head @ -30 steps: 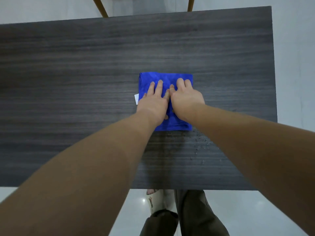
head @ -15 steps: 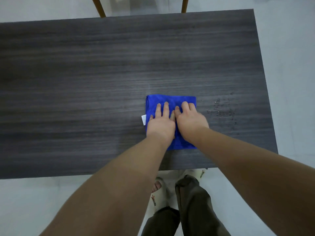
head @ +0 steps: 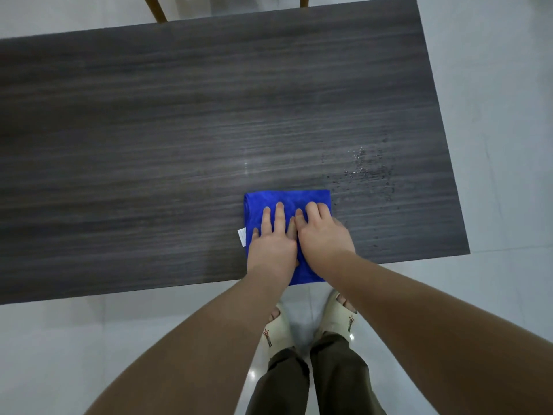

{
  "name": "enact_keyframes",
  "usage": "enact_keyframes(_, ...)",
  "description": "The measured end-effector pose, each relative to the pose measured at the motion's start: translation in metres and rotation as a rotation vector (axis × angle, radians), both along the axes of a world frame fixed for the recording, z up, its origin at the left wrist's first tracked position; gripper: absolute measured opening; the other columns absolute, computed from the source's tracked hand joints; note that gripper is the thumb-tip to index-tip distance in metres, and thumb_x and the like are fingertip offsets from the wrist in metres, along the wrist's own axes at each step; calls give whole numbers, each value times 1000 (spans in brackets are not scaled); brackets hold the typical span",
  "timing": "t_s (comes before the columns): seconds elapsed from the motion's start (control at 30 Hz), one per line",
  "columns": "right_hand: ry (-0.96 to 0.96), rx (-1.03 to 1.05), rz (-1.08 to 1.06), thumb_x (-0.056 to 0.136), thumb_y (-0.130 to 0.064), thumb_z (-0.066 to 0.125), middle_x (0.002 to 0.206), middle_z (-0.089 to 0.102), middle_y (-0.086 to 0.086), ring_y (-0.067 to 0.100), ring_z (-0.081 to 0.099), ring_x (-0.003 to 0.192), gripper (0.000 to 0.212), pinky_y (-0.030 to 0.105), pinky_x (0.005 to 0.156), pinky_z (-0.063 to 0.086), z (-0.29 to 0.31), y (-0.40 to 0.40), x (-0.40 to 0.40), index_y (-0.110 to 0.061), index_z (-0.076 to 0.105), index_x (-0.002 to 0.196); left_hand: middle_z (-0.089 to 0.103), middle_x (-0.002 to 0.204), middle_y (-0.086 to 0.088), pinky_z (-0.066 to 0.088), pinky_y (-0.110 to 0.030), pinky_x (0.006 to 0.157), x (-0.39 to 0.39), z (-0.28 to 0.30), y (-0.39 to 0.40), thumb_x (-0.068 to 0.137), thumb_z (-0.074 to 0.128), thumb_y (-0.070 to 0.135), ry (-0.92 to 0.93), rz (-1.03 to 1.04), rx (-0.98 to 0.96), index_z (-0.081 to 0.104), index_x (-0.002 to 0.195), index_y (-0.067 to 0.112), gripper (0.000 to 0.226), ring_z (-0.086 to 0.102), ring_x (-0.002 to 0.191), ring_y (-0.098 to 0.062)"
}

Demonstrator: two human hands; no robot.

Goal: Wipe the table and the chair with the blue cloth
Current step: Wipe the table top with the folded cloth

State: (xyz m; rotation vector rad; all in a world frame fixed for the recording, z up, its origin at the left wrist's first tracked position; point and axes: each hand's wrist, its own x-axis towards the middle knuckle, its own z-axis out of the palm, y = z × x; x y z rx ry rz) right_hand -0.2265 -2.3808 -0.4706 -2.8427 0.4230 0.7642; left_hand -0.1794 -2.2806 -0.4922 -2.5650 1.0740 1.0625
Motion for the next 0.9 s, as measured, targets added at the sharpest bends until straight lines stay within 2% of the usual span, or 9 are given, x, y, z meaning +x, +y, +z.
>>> enact_keyframes(0.2, 14, 13, 24, 96, -25, 53, 141, 31, 12, 28, 31, 132, 59, 36, 103, 37, 1, 8, -23, -5, 31, 146, -24, 161, -8, 15, -45, 122, -29, 2, 11, 99, 48, 47, -23, 24, -24, -7, 157, 23, 84, -16, 149, -31)
enact_keyframes(0.33, -7, 16, 22, 98, -22, 48, 139, 32, 12, 28, 31, 131, 52, 38, 106, 34, -2, 6, -29, -4, 33, 144, -26, 161, -7, 7, -44, 123, -37, 6, 7, 101, 44, 43, -53, 20, -10, -9, 157, 23, 79, -20, 149, -30)
enact_keyframes(0.47, -35, 19, 2, 100, -20, 43, 137, 34, 12, 28, 33, 130, 44, 38, 105, 35, -3, -6, -34, -3, 37, 140, -24, 161, -9, 10, -47, 122, -47, 5, -7, 102, 43, 35, -53, 65, -15, -6, 158, 22, 75, -19, 149, -31)
enact_keyframes(0.53, -21, 10, 6, 99, -20, 47, 135, 37, 12, 27, 35, 129, 45, 37, 103, 37, -4, -17, -43, -3, 39, 140, -25, 161, -9, 10, -48, 122, -56, 5, -21, 103, 41, 33, -35, 83, -22, -7, 157, 23, 74, -19, 149, -32)
enact_keyframes(0.63, -18, -57, -7, 93, -25, 60, 128, 44, 9, 23, 44, 121, 42, 33, 93, 44, -2, -38, -50, -8, 52, 130, -25, 161, -10, 10, -49, 122, -64, 5, -44, 103, 41, 34, -16, 106, -31, -10, 157, 23, 74, -20, 148, -33)
enact_keyframes(0.73, -19, -14, 16, 93, -22, 57, 133, 40, 9, 23, 41, 124, 41, 33, 95, 43, -6, -46, -50, -8, 49, 131, -23, 161, -9, 9, -49, 122, -65, 6, -54, 104, 39, 35, -1, 120, -13, -11, 156, 23, 73, -19, 149, -32)
enact_keyframes(0.83, 7, -54, -15, 79, -15, 73, 121, 53, 14, 27, 53, 113, 44, 34, 86, 51, -6, -43, -47, -3, 61, 119, -18, 163, -11, 1, -48, 122, -55, 4, -45, 103, 38, 43, -61, 11, -22, -6, 158, 21, 73, -13, 150, -33)
enact_keyframes(0.9, 36, -60, -53, 74, -12, 76, 117, 56, 16, 29, 56, 111, 46, 35, 84, 54, -7, -40, -47, 0, 63, 116, -16, 163, -11, -1, -48, 121, -48, 2, -37, 101, 39, 50, -80, -53, -35, -5, 158, 21, 77, -11, 150, -33)
